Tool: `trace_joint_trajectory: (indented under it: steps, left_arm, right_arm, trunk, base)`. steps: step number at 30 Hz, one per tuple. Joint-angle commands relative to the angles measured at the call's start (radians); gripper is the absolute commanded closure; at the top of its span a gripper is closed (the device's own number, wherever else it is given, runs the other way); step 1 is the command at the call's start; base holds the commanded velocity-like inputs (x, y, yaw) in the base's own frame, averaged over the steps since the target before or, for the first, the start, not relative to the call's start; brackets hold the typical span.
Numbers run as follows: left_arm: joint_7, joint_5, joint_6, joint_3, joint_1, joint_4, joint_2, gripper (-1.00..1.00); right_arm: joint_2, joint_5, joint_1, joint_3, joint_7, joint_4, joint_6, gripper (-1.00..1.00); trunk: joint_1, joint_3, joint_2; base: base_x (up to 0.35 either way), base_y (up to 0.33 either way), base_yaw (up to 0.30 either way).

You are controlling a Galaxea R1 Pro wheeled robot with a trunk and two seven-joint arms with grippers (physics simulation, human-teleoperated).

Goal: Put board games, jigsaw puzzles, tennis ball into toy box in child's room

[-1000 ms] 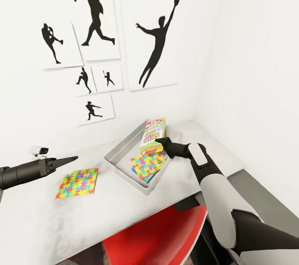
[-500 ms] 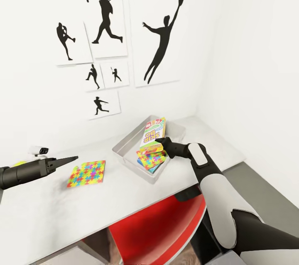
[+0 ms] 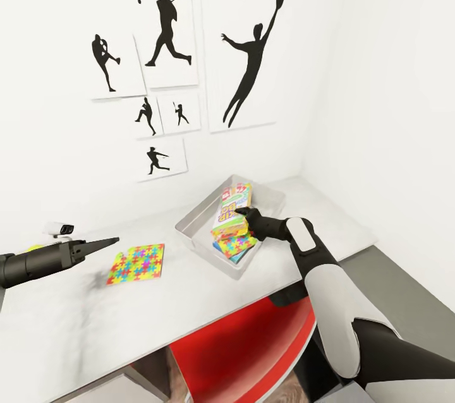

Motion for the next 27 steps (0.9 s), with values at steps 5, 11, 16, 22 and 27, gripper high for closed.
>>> trace_joint_trajectory:
  steps: [5,11,16,22,27]
  left_arm:
    - [-0.004,-0.001,0.011,0.0,-0.001,0.0,0.0,-1.0]
    - [-0.004,-0.001,0.011,0.0,-0.001,0.0,0.0,-1.0]
    - [-0.004,-0.001,0.011,0.0,-0.001,0.0,0.0,-1.0]
    - [-0.004,-0.002,0.011,0.0,-0.001,0.0,0.0,-1.0]
    - [-0.004,-0.002,0.011,0.0,-0.001,0.0,0.0,-1.0]
  right_arm:
    - [0.001,-0.003,-0.001,-0.007,-0.004,-0.001,0.005,-1.0]
    - [0.001,-0.003,-0.002,-0.007,-0.004,-0.002,0.006,-1.0]
    - [0.001,-0.003,-0.002,-0.007,-0.003,-0.002,0.007,-1.0]
    - [0.001,-0.003,-0.001,-0.007,-0.001,-0.003,0.009,-1.0]
    - [0.001,-0.002,-0.001,-0.008,0.003,-0.004,0.014,-1.0]
  trunk:
    - [0.001,-0.002,-0.002]
    - [0.001,-0.002,-0.002]
    - [0.001,-0.002,-0.002]
    - [0.001,0.0,-0.002]
    - [0.001,0.006,-0.002]
  base:
    - [0.0,0.001,0.0]
    - [0.0,0.0,0.0]
    - [0.0,0.0,0.0]
    - [0.0,0.0,-0.017]
    - [-0.021,0.0,-0.104]
